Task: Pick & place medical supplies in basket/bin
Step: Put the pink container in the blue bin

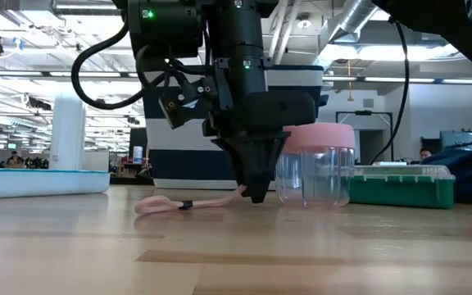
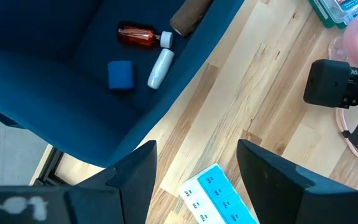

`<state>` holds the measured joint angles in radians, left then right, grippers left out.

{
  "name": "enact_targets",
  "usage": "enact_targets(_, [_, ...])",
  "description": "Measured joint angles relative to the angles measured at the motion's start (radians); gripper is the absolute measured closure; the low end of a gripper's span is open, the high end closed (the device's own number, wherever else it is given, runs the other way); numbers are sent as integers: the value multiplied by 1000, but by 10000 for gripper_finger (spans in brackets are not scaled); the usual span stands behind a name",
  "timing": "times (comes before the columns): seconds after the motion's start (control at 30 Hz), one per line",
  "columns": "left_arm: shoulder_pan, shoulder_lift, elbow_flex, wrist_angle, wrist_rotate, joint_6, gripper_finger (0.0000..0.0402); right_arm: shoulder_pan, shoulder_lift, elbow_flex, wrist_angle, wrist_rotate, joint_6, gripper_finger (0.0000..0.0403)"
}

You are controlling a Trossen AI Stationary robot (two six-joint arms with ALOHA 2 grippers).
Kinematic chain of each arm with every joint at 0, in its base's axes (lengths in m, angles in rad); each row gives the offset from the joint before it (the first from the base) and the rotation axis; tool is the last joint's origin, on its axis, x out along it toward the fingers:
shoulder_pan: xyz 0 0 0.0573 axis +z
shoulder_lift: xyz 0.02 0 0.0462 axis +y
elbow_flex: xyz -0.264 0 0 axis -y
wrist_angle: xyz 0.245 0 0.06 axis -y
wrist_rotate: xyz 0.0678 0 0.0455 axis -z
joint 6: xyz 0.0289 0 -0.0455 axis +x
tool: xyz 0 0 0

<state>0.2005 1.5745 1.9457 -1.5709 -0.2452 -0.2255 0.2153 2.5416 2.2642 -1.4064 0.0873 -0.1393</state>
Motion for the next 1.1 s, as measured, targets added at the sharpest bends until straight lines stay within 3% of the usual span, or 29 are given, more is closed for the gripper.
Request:
enact_targets(0.17, [0, 0, 0, 0, 0, 0, 189, -7, 0, 0, -4, -4, 0, 231])
enact_targets(0.3, [0, 0, 0, 0, 0, 0, 189, -14, 0, 0, -3, -7, -1, 244])
enact_targets(0.67, [0, 0, 0, 0, 1, -3, 189, -29, 0, 0, -47, -23, -20, 383])
enact_targets(0.87, [0, 0, 0, 0, 2, -2, 189, 0, -8, 17, -93, -35, -46, 371])
enact_targets(1.0, [0, 0, 0, 0, 3, -2, 189, 27, -13, 94, -164, -36, -47, 384])
enact_targets(1.1, [0, 0, 0, 0, 2, 12, 189, 48, -63, 76, -153, -22, -60, 384])
